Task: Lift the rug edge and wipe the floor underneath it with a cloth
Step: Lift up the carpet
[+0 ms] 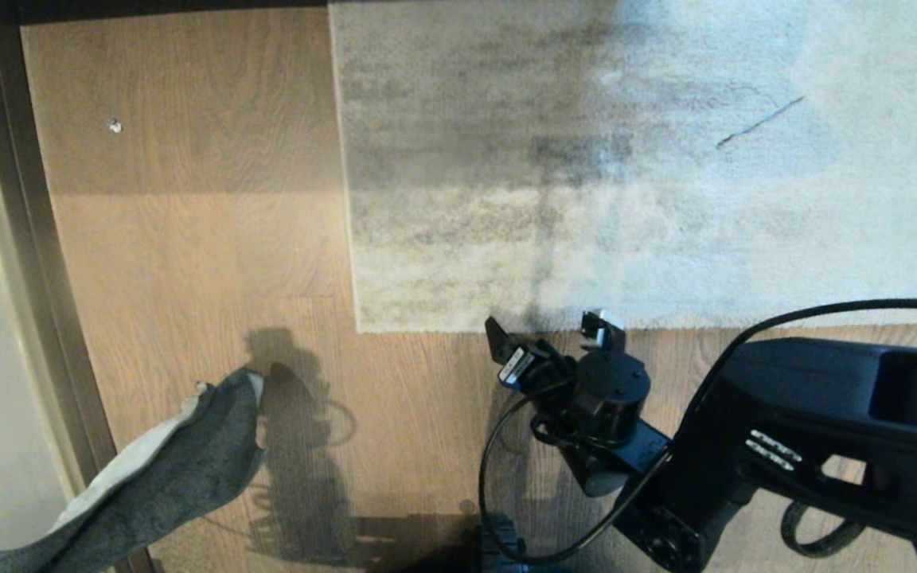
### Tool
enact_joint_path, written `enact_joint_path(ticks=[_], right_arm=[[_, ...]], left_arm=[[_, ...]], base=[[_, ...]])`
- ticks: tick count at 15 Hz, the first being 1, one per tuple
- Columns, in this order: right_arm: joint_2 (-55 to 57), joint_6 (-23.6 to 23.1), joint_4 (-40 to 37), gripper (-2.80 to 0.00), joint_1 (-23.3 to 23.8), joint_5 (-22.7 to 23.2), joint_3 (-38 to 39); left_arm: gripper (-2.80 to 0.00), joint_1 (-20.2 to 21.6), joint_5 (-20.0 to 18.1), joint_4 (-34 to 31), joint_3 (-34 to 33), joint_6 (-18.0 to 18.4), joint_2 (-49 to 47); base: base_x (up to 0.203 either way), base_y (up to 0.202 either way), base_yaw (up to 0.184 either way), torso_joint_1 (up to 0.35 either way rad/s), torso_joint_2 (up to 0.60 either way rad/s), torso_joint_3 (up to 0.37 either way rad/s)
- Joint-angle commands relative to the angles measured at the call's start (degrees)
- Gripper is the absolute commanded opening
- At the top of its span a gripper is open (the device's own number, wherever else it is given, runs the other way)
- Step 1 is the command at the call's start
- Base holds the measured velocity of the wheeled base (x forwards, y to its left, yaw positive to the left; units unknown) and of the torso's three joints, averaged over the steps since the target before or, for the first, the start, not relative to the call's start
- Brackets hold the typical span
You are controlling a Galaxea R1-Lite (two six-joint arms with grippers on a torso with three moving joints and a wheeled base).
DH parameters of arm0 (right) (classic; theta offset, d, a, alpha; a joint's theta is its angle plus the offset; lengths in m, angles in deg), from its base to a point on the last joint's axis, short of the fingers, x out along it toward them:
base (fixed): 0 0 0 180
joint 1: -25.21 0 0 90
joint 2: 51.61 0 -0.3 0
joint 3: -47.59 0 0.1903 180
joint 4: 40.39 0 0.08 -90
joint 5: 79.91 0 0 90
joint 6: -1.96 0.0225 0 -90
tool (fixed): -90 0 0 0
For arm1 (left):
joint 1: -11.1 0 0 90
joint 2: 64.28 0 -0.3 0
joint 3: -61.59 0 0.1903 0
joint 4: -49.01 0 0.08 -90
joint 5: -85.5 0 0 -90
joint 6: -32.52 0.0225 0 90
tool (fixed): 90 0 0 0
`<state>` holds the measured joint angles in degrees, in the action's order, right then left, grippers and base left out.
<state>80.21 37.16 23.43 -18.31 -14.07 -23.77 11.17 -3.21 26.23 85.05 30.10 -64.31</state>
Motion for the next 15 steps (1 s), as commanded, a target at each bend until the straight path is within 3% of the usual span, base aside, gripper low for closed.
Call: enact_joint_path(ticks=[1,15], right_arm=[[2.1,0.1,2.8,0.00,-1.0,-0.3,-2.6],[8.9,-5.5,2.8,0.00,-2.9,-1.1,-9.9]], left_arm=[[-2.80,0.0,0.0,0.0,0.0,0.0,0.0],[-2.80,0.0,0.0,0.0,0.0,0.0,0.0]], base=[[0.000,0.000,0.000,0.000,0.00,0.000],[0.000,0.000,0.000,0.000,0.00,0.000]])
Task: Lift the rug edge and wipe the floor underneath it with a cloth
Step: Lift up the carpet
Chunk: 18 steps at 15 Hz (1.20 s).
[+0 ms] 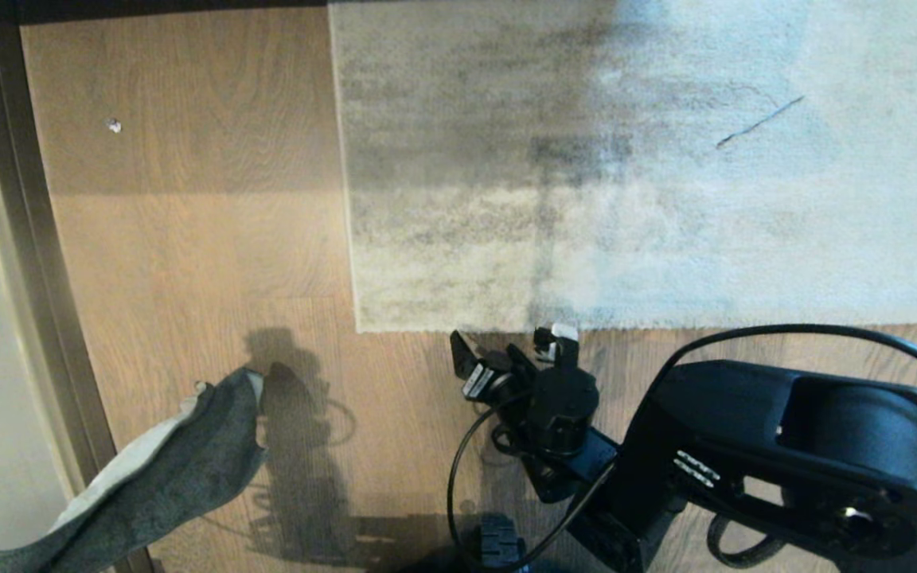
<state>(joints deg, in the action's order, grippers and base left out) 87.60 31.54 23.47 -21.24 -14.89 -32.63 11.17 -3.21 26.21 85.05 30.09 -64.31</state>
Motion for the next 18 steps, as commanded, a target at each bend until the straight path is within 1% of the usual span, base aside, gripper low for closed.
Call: enact_joint_path(ticks=[1,3,7,11,18], right_arm=[[2.1,-0.2,2.7,0.00,0.0,-0.4,-2.0],[2.7,-1.3,2.7,0.00,0.1,-0.4,-2.7],[2.3,-1.8,2.7,0.00,1.3,-0.4,-4.1],[-0.3,-2.2,2.7,0.00,2.5,-0.4,-4.1],[-5.5,-2.4,2.7,0.00,2.5,-0.3,-3.5]], left_arm=[[-2.80,0.0,0.0,0.0,0.0,0.0,0.0],[-2.80,0.0,0.0,0.0,0.0,0.0,0.0],[-2.80,0.0,0.0,0.0,0.0,0.0,0.0],[-2.80,0.0,0.0,0.0,0.0,0.0,0.0],[-2.80,0.0,0.0,0.0,0.0,0.0,0.0]], base=[[0.000,0.000,0.000,0.000,0.00,0.000],[0.000,0.000,0.000,0.000,0.00,0.000],[0.000,0.000,0.000,0.000,0.00,0.000],[0.000,0.000,0.000,0.000,0.00,0.000],[0.000,0.000,0.000,0.000,0.00,0.000]])
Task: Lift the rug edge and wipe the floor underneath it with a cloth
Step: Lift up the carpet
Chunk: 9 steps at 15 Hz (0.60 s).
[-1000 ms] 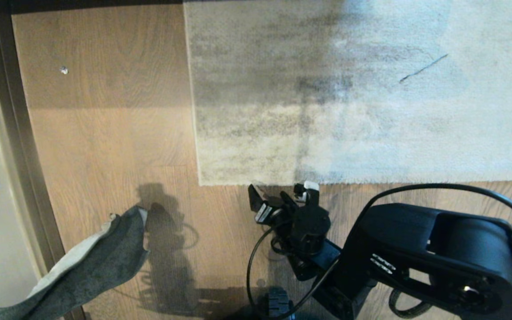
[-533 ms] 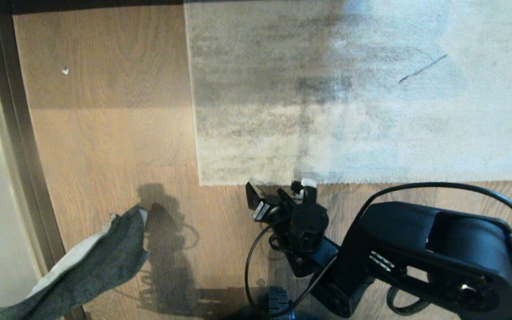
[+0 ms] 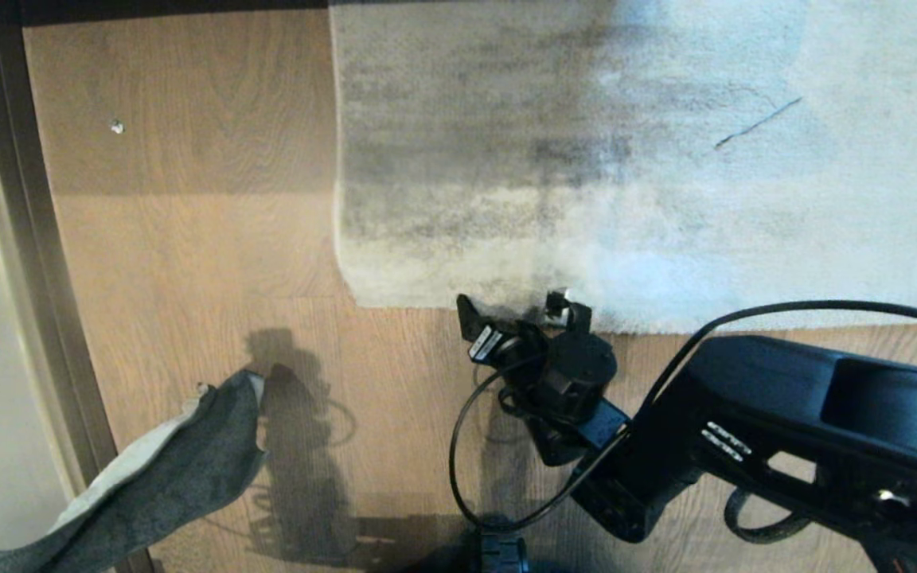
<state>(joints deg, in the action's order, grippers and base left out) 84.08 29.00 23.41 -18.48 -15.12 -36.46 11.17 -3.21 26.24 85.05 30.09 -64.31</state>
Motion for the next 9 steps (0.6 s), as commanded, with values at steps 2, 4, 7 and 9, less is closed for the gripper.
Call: enact_joint_path(ticks=[2,4,7,9], right_arm=[[-3.1,-0.7,2.8,0.00,-0.3,-0.1,0.7],[-4.3,-1.6,2.8,0.00,-0.4,0.1,0.7],[-6.4,-2.7,2.8,0.00,-1.8,0.2,1.2],[-8.3,-3.4,2.8,0.00,-4.1,0.3,2.9]], left_arm=[[-2.80,0.0,0.0,0.0,0.0,0.0,0.0],[-2.80,0.0,0.0,0.0,0.0,0.0,0.0],[-2.80,0.0,0.0,0.0,0.0,0.0,0.0],[-2.80,0.0,0.0,0.0,0.0,0.0,0.0]], base=[[0.000,0.000,0.000,0.000,0.00,0.000],[0.000,0.000,0.000,0.000,0.00,0.000],[0.000,0.000,0.000,0.000,0.00,0.000],[0.000,0.000,0.000,0.000,0.00,0.000]])
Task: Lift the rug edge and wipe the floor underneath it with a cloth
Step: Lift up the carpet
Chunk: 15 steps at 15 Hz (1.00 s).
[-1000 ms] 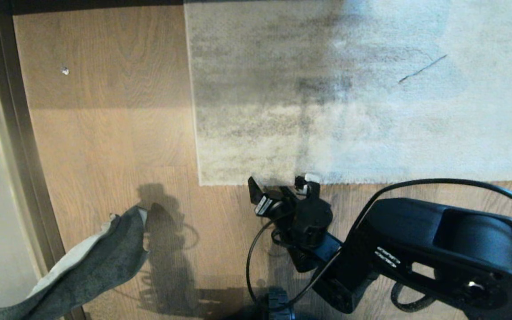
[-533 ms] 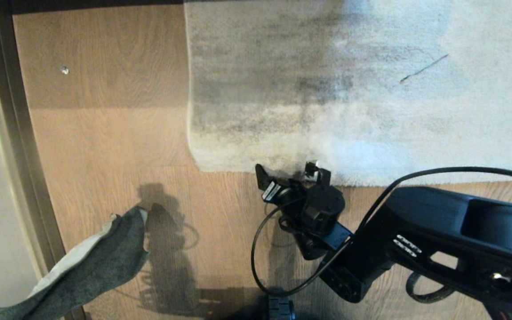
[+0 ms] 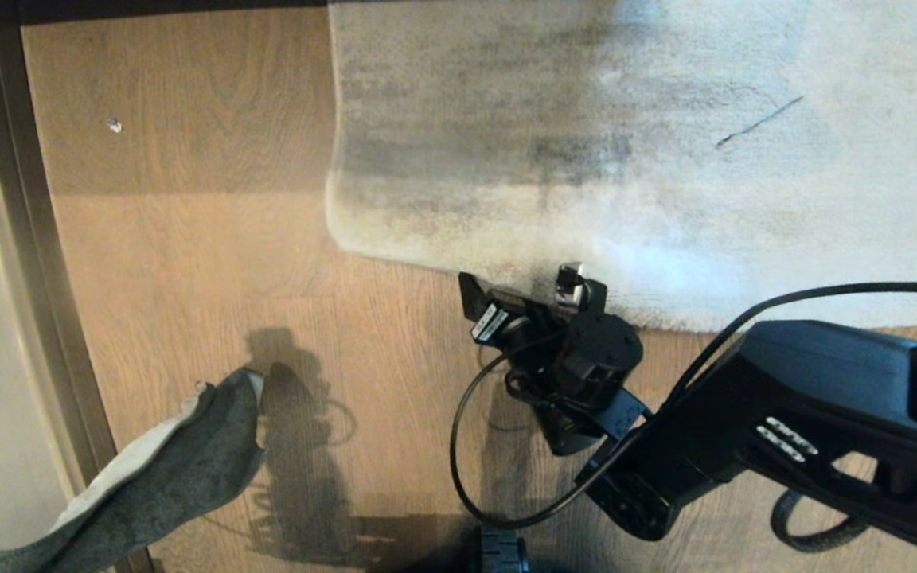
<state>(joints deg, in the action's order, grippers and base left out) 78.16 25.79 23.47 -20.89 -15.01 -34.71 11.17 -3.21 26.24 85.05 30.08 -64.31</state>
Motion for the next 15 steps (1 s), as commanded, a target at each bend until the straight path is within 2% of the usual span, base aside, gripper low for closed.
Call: enact_joint_path(ticks=[1,6,9,12,15], right_arm=[[-3.1,-1.0,2.7,0.00,-2.9,0.1,2.0],[-4.3,-5.2,2.7,0.00,-5.0,0.2,2.5],[-4.1,-5.0,2.7,0.00,-4.9,0.2,2.2],[-4.0,-2.3,2.7,0.00,-4.5,0.1,2.2],[-4.2,-1.6,2.7,0.00,-4.0,0.2,1.7]], left_arm=[[-2.80,0.0,0.0,0.0,0.0,0.0,0.0],[-2.80,0.0,0.0,0.0,0.0,0.0,0.0],[-2.80,0.0,0.0,0.0,0.0,0.0,0.0],[-2.80,0.0,0.0,0.0,0.0,0.0,0.0],[-2.80,0.0,0.0,0.0,0.0,0.0,0.0]], base=[[0.000,0.000,0.000,0.000,0.00,0.000],[0.000,0.000,0.000,0.000,0.00,0.000],[0.000,0.000,0.000,0.000,0.00,0.000],[0.000,0.000,0.000,0.000,0.00,0.000],[0.000,0.000,0.000,0.000,0.00,0.000]])
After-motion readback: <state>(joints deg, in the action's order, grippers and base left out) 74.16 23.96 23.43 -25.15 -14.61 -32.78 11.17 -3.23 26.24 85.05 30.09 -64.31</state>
